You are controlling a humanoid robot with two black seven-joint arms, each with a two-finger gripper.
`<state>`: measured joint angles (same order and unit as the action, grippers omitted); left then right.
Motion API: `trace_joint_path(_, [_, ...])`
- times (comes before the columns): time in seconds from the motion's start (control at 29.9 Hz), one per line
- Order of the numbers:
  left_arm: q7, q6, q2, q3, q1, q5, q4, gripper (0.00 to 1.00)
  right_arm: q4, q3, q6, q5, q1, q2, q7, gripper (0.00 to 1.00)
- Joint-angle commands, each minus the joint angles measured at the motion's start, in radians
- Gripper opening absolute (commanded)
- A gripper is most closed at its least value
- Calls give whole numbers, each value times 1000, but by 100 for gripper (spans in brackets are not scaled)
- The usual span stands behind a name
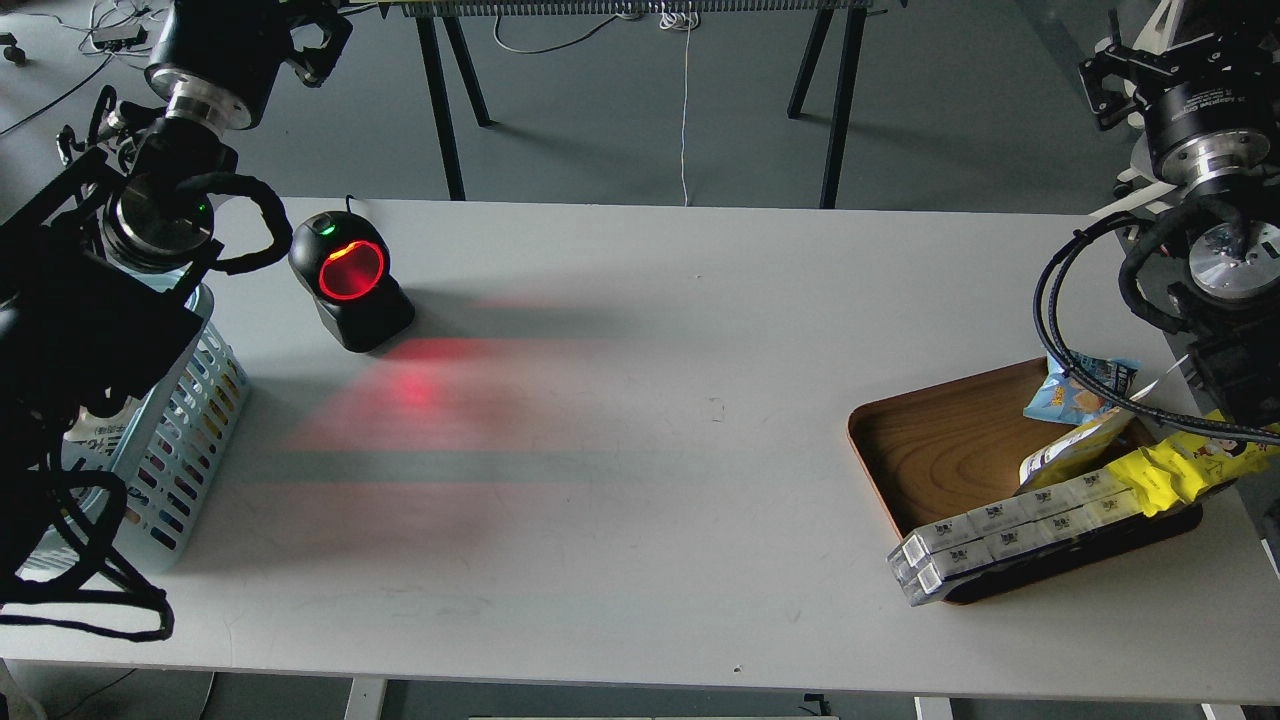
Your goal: Scan snack and place in basket
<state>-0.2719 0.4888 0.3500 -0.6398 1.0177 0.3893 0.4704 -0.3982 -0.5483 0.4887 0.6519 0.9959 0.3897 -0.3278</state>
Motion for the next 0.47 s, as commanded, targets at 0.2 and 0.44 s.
trace_joint_path(0.2, [-1, 0, -9, 0, -7, 16, -4, 99, 2, 1, 0, 0, 1, -20, -2, 99])
trace_joint_path(0.44, [-12, 0, -16, 0, -24, 16, -4, 99, 2, -1, 0, 0, 26, -20, -19, 99])
